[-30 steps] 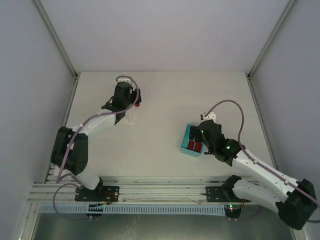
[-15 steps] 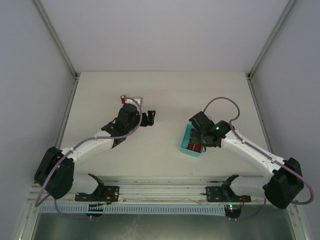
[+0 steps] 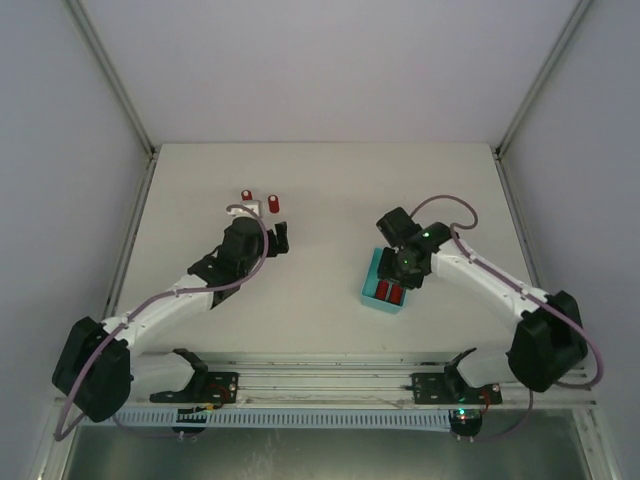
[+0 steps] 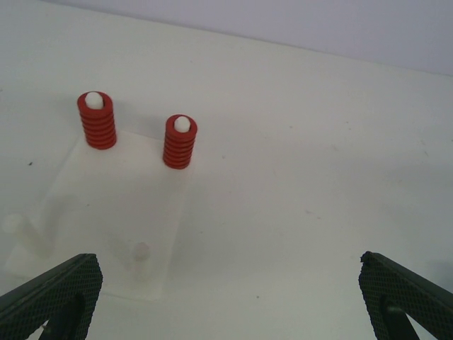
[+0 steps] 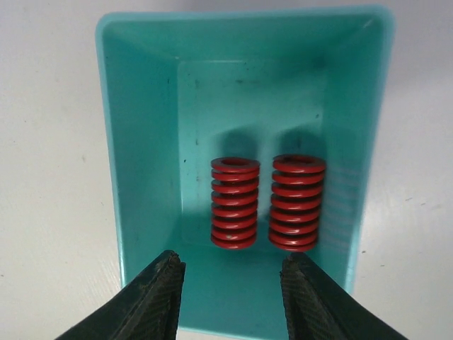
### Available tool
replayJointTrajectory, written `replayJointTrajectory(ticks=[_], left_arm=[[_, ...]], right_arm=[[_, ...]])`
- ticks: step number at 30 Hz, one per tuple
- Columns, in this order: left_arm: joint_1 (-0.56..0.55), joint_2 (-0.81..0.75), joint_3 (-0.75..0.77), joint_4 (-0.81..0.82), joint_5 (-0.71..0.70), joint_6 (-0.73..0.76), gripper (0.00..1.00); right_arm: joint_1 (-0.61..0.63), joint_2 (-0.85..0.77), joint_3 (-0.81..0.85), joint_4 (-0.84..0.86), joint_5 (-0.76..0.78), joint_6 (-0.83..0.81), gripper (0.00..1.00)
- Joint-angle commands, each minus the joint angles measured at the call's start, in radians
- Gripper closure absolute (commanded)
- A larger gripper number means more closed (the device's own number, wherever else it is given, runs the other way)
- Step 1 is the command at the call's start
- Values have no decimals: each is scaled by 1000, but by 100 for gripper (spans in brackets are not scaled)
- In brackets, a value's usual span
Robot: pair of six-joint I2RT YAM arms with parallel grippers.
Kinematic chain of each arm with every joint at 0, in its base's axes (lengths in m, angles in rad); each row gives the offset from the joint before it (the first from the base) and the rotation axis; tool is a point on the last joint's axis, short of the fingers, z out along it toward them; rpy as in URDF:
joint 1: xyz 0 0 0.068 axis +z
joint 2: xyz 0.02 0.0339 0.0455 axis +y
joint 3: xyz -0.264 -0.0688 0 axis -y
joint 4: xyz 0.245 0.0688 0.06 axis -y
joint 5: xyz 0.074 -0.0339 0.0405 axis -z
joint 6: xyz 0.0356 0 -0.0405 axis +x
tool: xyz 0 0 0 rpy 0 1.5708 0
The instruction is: Install the large spring
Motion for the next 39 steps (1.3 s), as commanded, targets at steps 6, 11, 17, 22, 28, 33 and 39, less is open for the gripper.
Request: replayJointTrajectory(ticks=[6,11,17,22,28,33,39], left_arm=[[33,-54,51,-51,-39,53,1],[49,-92,32,14,-5,41,1],[48,-111,3,32,41,20,1],[48,-120,9,-8,46,22,1],[48,-123,-4,13,50,26,1],[48,-99,13,8,60,26,1],[48,-86,19,-2,65,42,1]], right_arm=[[-2,130,24,-3,-86,63,61],[-2,152,-1,27,-64,42,63],[-2,180,-5,60,-85,24,64],[2,203,-38,58,-83,32,62],[5,244,-62,105,-94,19,62],[9,300,-61,136,-72,-2,62],[9,354,-61,169,-25,-47,63]])
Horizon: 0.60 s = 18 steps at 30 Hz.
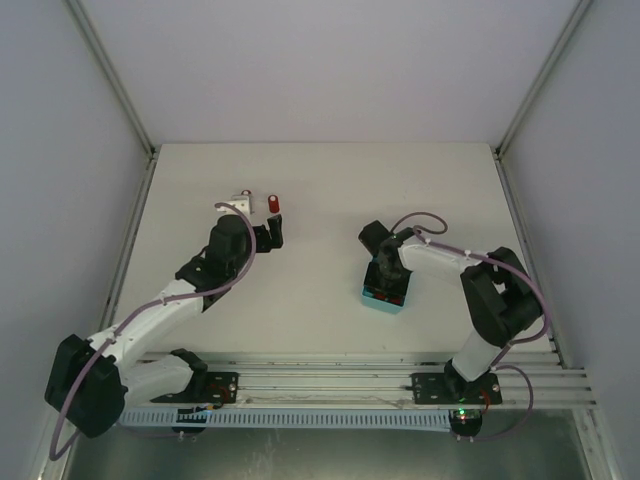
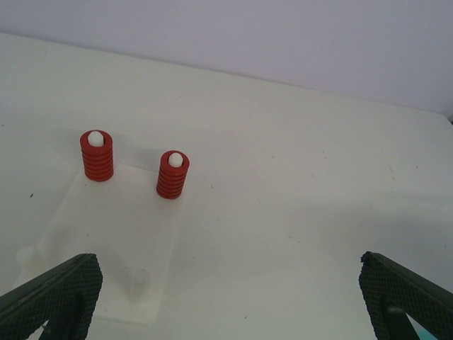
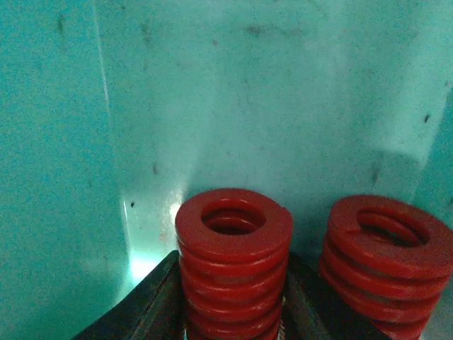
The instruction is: Install the large spring
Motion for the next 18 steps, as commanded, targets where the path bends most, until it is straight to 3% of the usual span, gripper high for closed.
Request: replayJointTrajectory(ticks=[1,11,18], left_arm=[[3,4,23,-8,9,13,1],[5,-35,10,-23,1,10,1],[8,-44,22,-39,72,16,1]], right_arm=[[6,31,-10,15,63,-48,63],[7,-48,-72,126,76,-146,79],[9,-160,-77,116,119,-226,83]])
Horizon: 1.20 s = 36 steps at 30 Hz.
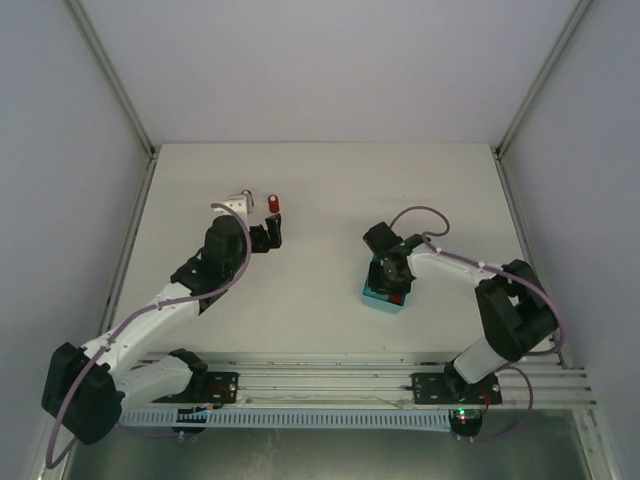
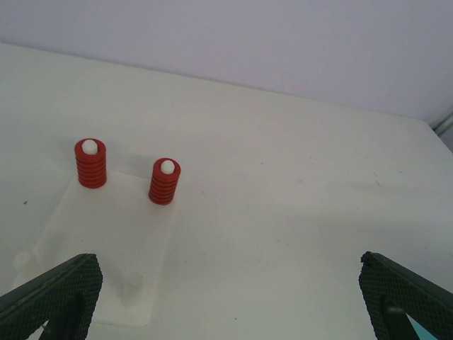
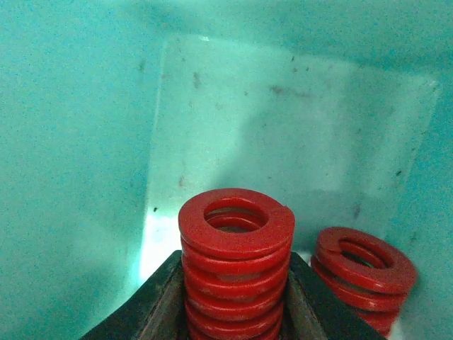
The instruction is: Install the large spring
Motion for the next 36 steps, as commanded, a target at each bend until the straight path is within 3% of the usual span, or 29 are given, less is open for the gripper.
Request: replayJointTrajectory(ticks=[1,8,14,21,27,36], left_arm=[[6,-3,28,-34,74,9,1],[7,2,53,-56,169,31,0],[-3,6,27,-25,345,21,11],[-80,55,-26,71,520,-24,24],[-183,90,16,60,542,6,29],[-257,164,124,-1,567,47,33]], right_arm=[[1,-93,-7,0,61,-79,84],[6,-264,-19,-7,102,-157,86],[43,-406,-54,84,101,-286,87],[153,-541,-153,338,118,-447,87],[238,-631,-305,660,124,-643,87],[273,-634,-439,962,77,-780,88]])
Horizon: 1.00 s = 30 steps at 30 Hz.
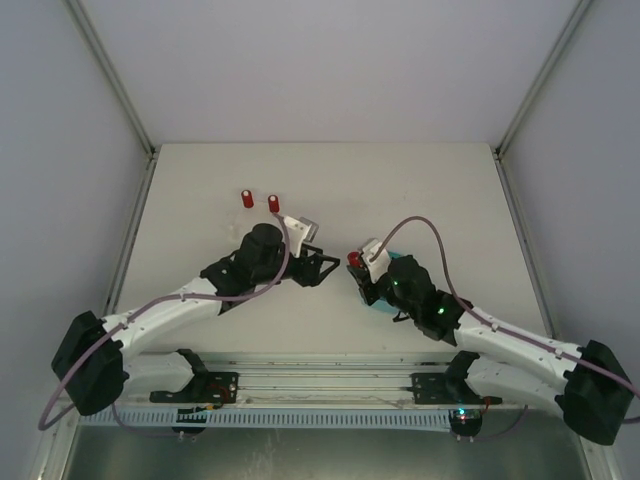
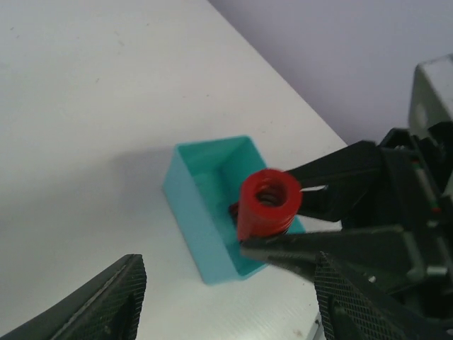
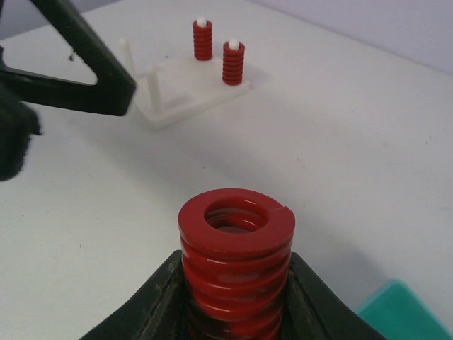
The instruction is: Install the large spring
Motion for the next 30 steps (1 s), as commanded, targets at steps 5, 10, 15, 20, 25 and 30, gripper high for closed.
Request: replayJointTrajectory(ticks=[5,10,15,20,25,30], left_arm=[[-49,105,123,-29,29,26,38],[-57,155,166,-11,26,16,41],[-61,215,214,-45,32,23,42],[-67,257,245,-53,64,27,43],[-70,278,263,-71,74,33,49],[-70,269,260,-92,48,35,68]], right_arm=[[9,-17,-79,269,-25,-94,89],[10,-8,-108,307,-39,-83,89],[14,-7,-108,313,-40,-84,89],[17,-1,-106,317,-37,-90,89],[17,9,-102,318,-27,-95,89],[18,20,-98,314,-19,-96,89]])
